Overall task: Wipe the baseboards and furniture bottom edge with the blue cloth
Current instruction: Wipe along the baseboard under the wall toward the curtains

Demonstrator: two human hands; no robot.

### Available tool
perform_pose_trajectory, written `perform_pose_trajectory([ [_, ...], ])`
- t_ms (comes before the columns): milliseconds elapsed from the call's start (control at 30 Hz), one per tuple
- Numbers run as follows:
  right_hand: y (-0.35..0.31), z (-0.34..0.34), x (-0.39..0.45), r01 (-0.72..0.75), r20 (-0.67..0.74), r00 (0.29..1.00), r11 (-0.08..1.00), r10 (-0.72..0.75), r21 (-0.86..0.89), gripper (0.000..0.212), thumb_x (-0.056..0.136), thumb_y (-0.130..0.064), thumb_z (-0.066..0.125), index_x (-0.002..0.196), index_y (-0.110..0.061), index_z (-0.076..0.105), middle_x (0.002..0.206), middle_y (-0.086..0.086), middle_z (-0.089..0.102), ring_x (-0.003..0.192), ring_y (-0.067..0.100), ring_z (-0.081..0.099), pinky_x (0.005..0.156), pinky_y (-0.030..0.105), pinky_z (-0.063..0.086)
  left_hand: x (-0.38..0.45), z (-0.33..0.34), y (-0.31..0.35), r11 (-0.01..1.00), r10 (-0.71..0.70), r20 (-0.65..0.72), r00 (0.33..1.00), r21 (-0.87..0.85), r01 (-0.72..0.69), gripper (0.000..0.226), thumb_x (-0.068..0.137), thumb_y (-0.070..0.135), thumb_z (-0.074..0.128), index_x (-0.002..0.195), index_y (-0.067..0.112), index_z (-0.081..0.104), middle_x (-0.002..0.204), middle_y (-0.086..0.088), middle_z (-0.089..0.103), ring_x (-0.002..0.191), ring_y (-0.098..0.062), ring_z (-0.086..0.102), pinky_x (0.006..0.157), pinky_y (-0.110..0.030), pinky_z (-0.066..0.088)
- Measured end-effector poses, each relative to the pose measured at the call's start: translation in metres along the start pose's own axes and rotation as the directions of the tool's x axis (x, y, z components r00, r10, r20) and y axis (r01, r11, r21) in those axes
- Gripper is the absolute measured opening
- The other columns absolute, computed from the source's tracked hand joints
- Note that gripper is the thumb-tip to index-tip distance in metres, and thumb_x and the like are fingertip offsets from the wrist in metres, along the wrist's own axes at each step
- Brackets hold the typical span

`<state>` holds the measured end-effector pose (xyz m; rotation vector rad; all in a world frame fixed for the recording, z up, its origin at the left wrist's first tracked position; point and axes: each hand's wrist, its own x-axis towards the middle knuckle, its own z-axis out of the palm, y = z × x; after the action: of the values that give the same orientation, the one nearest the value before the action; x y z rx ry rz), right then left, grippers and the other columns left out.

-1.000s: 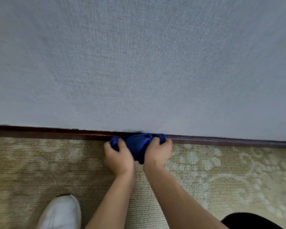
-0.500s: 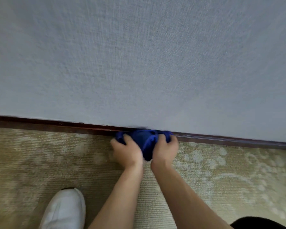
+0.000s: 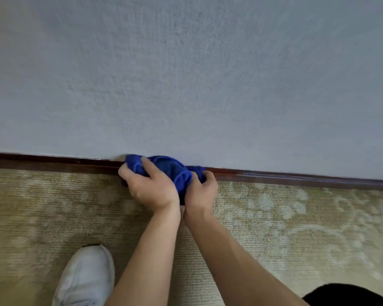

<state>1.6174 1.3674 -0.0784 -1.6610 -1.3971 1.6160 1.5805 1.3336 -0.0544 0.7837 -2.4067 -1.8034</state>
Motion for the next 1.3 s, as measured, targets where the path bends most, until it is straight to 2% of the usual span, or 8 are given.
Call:
perform_pose_trajectory([
  [133, -0.013, -0.05, 0.045, -0.104, -0.339, 0.925, 0.973, 0.171, 0.207, 0.004, 0.083, -0.016, 0.051, 0.085, -0.013, 0.049, 0.086, 0.009, 0.058, 0.073, 0.024, 0.052, 0.074, 0.04, 0.049, -0.063, 0.017, -0.009, 0.992, -0.022, 0.379, 0.925, 0.122, -0.026, 0.02, 0.101, 0.028, 0.047, 0.109, 0.01, 0.047, 0.089, 0.001, 0.058, 0.084, -0.026, 0.061, 0.069, -0.028, 0.04],
  [267, -0.019, -0.061, 0.066, -0.058, -0.473, 0.869, 0.979, 0.146, 0.196, 0.021, 0.09, -0.015, 0.048, 0.11, -0.012, 0.052, 0.099, 0.007, 0.058, 0.084, 0.026, 0.056, 0.079, 0.036, 0.048, -0.059, 0.017, -0.019, 0.99, -0.058, 0.582, 0.811, 0.139, -0.029, 0.015, 0.099, 0.028, 0.051, 0.098, 0.013, 0.052, 0.083, 0.005, 0.059, 0.08, -0.021, 0.06, 0.069, -0.03, 0.043],
  [400, -0.017, -0.029, 0.019, -0.076, -0.301, 0.952, 0.995, 0.056, -0.057, 0.03, 0.09, -0.011, 0.049, 0.12, -0.004, 0.051, 0.113, 0.017, 0.061, 0.103, 0.034, 0.059, 0.092, 0.037, 0.043, -0.029, -0.002, -0.03, 0.977, -0.214, 0.327, 0.921, 0.097, 0.192, 0.025, 0.1, 0.026, 0.048, 0.118, 0.01, 0.054, 0.114, -0.011, 0.064, 0.104, -0.034, 0.062, 0.09, -0.038, 0.05],
  [533, -0.027, -0.031, -0.006, -0.156, 0.037, 0.987, 0.987, 0.155, 0.022, 0.041, 0.081, -0.017, 0.053, 0.12, -0.007, 0.055, 0.119, 0.014, 0.062, 0.11, 0.03, 0.059, 0.103, 0.04, 0.045, -0.023, -0.002, -0.02, 0.928, -0.373, 0.24, 0.896, 0.075, 0.366, 0.039, 0.098, 0.026, 0.048, 0.132, 0.006, 0.047, 0.132, -0.02, 0.057, 0.114, -0.037, 0.059, 0.1, -0.041, 0.047],
  [667, -0.044, -0.084, 0.025, -0.306, 0.044, 0.952, 0.933, 0.303, 0.188, 0.015, 0.078, -0.012, 0.048, 0.092, -0.016, 0.052, 0.106, 0.015, 0.065, 0.098, 0.031, 0.062, 0.098, 0.043, 0.05, -0.067, 0.004, 0.01, 0.913, -0.394, 0.414, 0.821, 0.073, 0.402, 0.037, 0.096, 0.016, 0.052, 0.132, 0.008, 0.051, 0.127, -0.017, 0.059, 0.108, -0.034, 0.061, 0.091, -0.039, 0.05],
  [900, -0.086, -0.157, 0.01, -0.445, 0.126, 0.895, 0.845, 0.427, 0.296, 0.034, 0.098, -0.009, 0.042, 0.131, -0.003, 0.048, 0.075, 0.002, 0.042, 0.062, 0.016, 0.044, 0.076, 0.03, 0.04, -0.133, -0.006, 0.03, 0.878, -0.467, 0.387, 0.795, 0.097, 0.468, 0.041, 0.096, 0.007, 0.046, 0.136, 0.006, 0.047, 0.132, -0.018, 0.056, 0.109, -0.036, 0.059, 0.08, -0.036, 0.046],
  [1067, -0.065, -0.153, 0.027, -0.445, 0.077, 0.892, 0.836, 0.446, 0.321, 0.021, 0.091, -0.002, 0.042, 0.107, -0.009, 0.053, 0.101, 0.012, 0.055, 0.087, 0.026, 0.052, 0.078, 0.032, 0.042, -0.134, 0.017, -0.001, 0.842, -0.487, 0.459, 0.743, 0.019, 0.54, 0.049, 0.082, 0.012, 0.048, 0.13, 0.005, 0.052, 0.12, -0.018, 0.062, 0.097, -0.037, 0.064, 0.078, -0.045, 0.055],
  [1300, -0.041, -0.164, 0.089, -0.357, -0.035, 0.93, 0.922, 0.365, 0.148, 0.03, 0.09, 0.004, 0.04, 0.113, -0.007, 0.056, 0.08, 0.011, 0.057, 0.084, 0.028, 0.056, 0.076, 0.034, 0.045, -0.137, 0.057, -0.035, 0.711, -0.589, 0.531, 0.61, -0.019, 0.703, 0.044, 0.089, -0.001, 0.046, 0.131, 0.01, 0.052, 0.12, -0.018, 0.063, 0.104, -0.037, 0.063, 0.079, -0.04, 0.053],
])
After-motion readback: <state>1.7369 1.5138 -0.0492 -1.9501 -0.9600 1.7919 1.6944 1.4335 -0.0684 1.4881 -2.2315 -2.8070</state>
